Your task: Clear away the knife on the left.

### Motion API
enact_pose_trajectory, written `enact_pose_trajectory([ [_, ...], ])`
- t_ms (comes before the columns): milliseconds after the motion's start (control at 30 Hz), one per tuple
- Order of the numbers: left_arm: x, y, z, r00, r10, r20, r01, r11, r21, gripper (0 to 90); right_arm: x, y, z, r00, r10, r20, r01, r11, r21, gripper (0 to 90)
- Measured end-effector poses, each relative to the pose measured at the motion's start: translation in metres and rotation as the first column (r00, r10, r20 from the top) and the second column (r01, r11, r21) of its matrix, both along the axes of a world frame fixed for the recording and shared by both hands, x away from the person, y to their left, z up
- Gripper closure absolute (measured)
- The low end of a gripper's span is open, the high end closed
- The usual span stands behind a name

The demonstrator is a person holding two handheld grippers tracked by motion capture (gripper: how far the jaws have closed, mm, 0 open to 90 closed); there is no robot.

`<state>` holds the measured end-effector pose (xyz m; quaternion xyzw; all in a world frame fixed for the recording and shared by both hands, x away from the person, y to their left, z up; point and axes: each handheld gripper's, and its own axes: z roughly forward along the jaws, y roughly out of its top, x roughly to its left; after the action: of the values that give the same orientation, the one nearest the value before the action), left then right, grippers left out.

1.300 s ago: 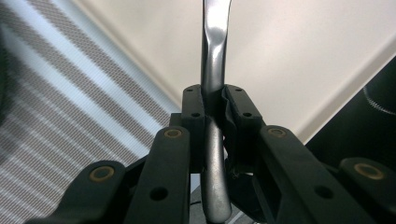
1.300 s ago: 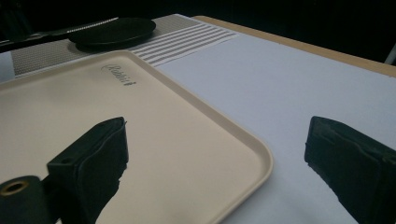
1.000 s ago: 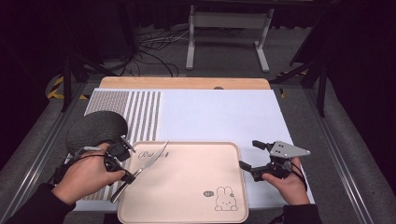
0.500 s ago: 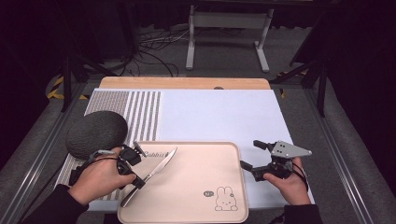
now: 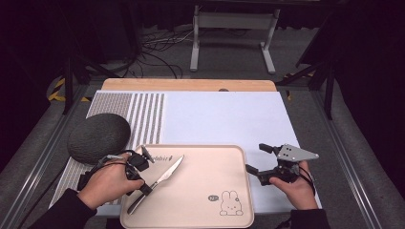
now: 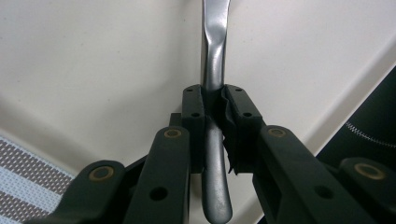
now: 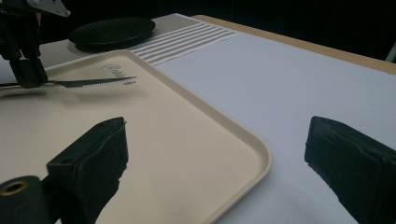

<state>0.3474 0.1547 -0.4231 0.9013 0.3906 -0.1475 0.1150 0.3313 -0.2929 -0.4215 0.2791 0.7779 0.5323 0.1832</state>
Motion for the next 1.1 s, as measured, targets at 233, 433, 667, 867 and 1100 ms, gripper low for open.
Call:
enact_pose_trajectory([
  [233,0.0,-0.001,-0.005,0.9998,0.005,-0.02,-0.005,0.9999,0.012,79.8,-0.001,0.001,0.001,1.0,0.005,0.003,-0.005,1.0,-0.001,7.0],
  [433,0.0,0.001,-0.008,0.9995,0.016,-0.029,-0.016,0.9997,0.02,79.8,-0.001,0.002,0.001,1.0,0.008,-0.001,-0.008,1.0,-0.006,7.0],
  [667,0.0,0.0,-0.014,0.9993,0.001,-0.036,0.0,0.9996,0.029,79.7,-0.001,0.003,0.001,0.9999,0.011,-0.003,-0.011,0.9999,-0.005,6.9],
  [867,-0.001,-0.001,-0.012,0.9992,-0.002,-0.041,0.004,0.9995,0.031,80.2,-0.001,0.003,0.001,0.9999,0.013,-0.005,-0.014,0.9999,-0.005,6.9],
  [1100,-0.003,-0.002,-0.01,0.9998,-0.015,-0.013,0.015,0.9999,-0.004,71.3,-0.002,0.002,0.0,0.9999,0.015,-0.007,-0.015,0.9999,-0.005,6.9],
])
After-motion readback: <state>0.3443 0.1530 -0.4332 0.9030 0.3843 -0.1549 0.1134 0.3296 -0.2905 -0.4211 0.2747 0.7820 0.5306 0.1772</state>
